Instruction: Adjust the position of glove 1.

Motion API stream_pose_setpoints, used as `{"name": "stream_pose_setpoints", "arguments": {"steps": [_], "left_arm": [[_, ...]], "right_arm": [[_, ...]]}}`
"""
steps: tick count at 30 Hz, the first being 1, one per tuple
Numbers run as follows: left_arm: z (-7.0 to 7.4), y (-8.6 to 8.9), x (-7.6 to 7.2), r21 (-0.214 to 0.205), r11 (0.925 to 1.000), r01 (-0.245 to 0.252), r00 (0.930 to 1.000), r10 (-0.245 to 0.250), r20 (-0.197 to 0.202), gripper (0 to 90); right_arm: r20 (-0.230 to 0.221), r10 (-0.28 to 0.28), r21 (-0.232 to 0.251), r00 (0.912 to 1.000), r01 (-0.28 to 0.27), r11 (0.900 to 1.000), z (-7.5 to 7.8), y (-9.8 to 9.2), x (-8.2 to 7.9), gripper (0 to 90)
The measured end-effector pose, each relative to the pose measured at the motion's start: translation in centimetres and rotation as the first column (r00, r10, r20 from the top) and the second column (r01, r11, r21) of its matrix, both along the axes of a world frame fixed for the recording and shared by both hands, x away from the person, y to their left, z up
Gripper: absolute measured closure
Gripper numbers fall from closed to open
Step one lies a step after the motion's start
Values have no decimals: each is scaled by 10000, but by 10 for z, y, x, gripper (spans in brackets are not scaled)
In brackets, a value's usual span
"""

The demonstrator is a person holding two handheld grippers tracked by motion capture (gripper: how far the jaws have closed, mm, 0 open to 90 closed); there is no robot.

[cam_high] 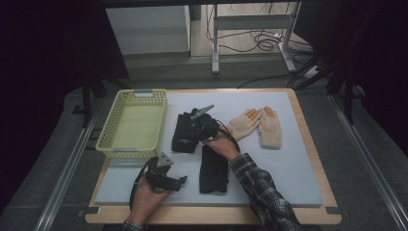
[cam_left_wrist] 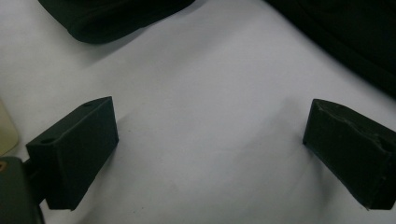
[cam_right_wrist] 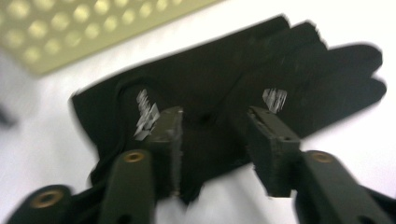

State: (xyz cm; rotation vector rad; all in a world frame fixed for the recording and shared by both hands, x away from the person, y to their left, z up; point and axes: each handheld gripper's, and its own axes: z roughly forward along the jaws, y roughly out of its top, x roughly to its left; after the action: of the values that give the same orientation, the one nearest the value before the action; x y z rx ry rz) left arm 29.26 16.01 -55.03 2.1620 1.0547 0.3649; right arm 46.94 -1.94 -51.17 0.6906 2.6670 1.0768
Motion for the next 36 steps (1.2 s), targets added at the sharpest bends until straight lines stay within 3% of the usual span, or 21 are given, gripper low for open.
{"name": "stream_pose_setpoints", "arguments": {"steps": [5,7,8,10,11,12,13,14,15,20,28,36], "left_arm": [[0,0,0,11,10000,10,10000,-10,3,32],[0,0,0,12,10000,11,10000,-11,1,32],[0,0,0,12,10000,11,10000,-11,1,32],[0,0,0,15,10000,10,10000,-10,-1,32],[0,0,0,15,10000,8,10000,-8,-5,32],[0,0,0,15,10000,8,10000,-8,-5,32],[0,0,0,-18,10000,-18,10000,18,4,32],[0,0,0,-18,10000,-18,10000,18,4,32],[0,0,0,-27,10000,-28,10000,28,4,32],[0,0,0,-26,10000,-27,10000,27,4,32],[0,0,0,19,10000,10,10000,-10,-3,32],[0,0,0,38,10000,8,10000,-8,4,32]], "right_arm": [[93,-155,-27,9998,155,9999,-6,15,12,391],[-135,-358,-220,9993,355,9991,-12,22,19,387],[-479,-411,-182,9980,403,9990,-17,22,23,427],[-639,-412,-22,9971,412,9991,-17,20,25,472],[-738,-409,43,9964,413,9991,-17,17,26,591],[-738,-409,43,9964,413,9991,-17,17,26,591],[-696,-562,-105,9960,556,9984,-16,14,26,749],[-696,-562,-105,9960,556,9984,-16,14,26,749],[-807,-502,-57,9955,499,9987,-16,12,25,833],[-688,-609,9,9958,611,9981,-16,12,22,866],[-518,-672,473,9964,696,9965,0,2,15,869],[-415,-446,1228,9981,494,9912,30,-13,-8,869]]}}
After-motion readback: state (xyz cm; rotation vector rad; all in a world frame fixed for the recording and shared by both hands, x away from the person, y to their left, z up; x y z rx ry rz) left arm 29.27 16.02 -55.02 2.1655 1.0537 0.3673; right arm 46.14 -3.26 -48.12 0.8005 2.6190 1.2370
